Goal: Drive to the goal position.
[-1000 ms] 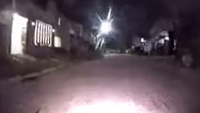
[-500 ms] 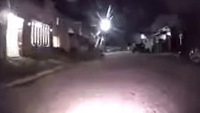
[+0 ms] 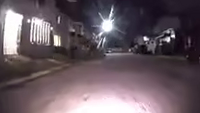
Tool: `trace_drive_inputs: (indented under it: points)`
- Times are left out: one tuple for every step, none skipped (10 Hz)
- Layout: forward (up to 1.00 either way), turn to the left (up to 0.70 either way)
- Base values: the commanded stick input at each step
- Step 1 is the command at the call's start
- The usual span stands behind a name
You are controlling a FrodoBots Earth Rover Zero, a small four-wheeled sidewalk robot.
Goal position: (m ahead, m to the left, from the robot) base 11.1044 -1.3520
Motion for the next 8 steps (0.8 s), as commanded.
trace_drive_inputs:
  points:
    - [0.70, 0.00]
    - [0.70, 0.00]
    - [0.70, 0.00]
    - [0.70, 0.00]
    - [0.70, 0.00]
    - [0.70, 0.00]
    - [0.70, 0.00]
    - [0.70, 0.00]
